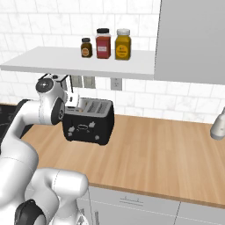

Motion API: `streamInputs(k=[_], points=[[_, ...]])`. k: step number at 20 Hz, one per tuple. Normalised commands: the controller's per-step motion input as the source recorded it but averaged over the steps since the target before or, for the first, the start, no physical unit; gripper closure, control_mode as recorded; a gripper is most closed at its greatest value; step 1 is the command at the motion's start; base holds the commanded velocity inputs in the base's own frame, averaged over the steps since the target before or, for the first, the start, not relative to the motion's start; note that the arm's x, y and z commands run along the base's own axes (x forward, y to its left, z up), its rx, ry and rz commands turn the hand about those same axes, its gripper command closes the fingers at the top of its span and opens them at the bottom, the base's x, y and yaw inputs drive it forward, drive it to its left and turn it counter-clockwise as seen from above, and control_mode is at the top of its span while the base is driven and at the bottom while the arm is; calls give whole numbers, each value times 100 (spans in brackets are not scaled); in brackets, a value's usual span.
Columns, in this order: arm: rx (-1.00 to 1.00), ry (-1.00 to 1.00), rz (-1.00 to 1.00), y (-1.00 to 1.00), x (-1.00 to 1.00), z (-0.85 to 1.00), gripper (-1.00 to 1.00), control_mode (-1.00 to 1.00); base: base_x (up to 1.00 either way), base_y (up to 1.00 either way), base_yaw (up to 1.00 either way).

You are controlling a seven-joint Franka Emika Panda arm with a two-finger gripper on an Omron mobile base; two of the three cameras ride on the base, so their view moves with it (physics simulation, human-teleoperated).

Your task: Start the toaster. Once the lever pops up, take the bread to the plate on the dining counter.

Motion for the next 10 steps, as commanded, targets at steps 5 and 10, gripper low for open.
streamInputs(k=[5, 10], points=[[0, 0, 0, 0, 0, 0, -100, -100, 0, 0, 0], [0, 0, 0, 0, 0, 0, -100, -100, 0, 0, 0]])
